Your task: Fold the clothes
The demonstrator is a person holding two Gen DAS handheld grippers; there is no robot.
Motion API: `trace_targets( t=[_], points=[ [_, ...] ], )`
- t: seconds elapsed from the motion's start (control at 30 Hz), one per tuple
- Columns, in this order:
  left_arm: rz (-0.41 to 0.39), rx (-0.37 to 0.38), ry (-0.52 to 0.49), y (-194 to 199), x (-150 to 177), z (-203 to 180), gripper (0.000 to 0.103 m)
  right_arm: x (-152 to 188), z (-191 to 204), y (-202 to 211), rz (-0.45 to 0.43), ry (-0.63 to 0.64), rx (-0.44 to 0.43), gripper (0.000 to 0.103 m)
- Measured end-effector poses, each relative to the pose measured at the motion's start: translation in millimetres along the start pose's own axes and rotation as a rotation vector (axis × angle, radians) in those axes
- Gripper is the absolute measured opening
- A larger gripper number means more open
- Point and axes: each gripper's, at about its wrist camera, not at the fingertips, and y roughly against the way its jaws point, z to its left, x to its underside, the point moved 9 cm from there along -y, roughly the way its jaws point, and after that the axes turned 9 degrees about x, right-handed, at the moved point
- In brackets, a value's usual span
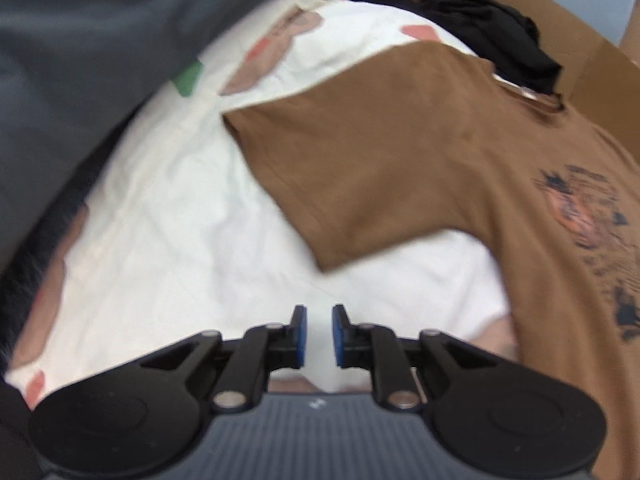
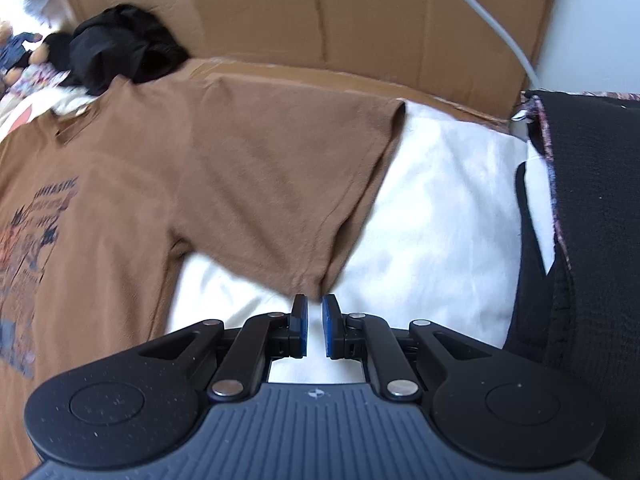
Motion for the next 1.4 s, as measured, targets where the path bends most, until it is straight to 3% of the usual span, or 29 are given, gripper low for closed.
trace_targets(
  t=[0.13, 0.43, 0.57, 0.63, 0.8, 1.1, 1.23, 1.4],
  points=[
    [-0.003, 0.048, 0.081, 16.1, -4.8, -15.2, 0.014, -0.9, 14.4, 18.4, 0.034, 0.063, -0.012, 0.009],
    [0.087, 0.059, 0.053, 49.8, -29.6, -76.5, 0.014, -40.5, 60.4, 90.6, 0.007, 0.137, -0.055, 0.010],
    [0.088, 0.068, 0.065, 67.2, -39.9, -102.9, 0.015, -51.4, 83.8, 122.2, -0.007, 0.199, -0.077, 0.034],
    [0.095, 0.068, 0.049, 73.3, -39.0, -114.3, 0.018, -51.0, 90.5, 136.8, -0.016, 0.225, -0.098, 0.035],
    [0.124, 0.057, 0.049, 74.9, -17.7, -128.0, 0.021, -33.4, 94.9, 151.0, -0.002, 0.224, -0.137, 0.035],
    [0.229, 0.038, 0.058, 50.2, 42.3, -127.0, 0.021, 38.1, 94.0, 128.1, 0.090, 0.219, -0.172, 0.035],
    [0.303, 0.003, 0.042, 42.3, 67.1, -125.9, 0.031, 60.7, 101.0, 123.5, 0.132, 0.242, -0.202, 0.035],
    [0.345, 0.025, 0.029, 39.1, 85.0, -134.1, 0.032, 80.7, 104.1, 119.8, 0.169, 0.255, -0.218, 0.035]
  ],
)
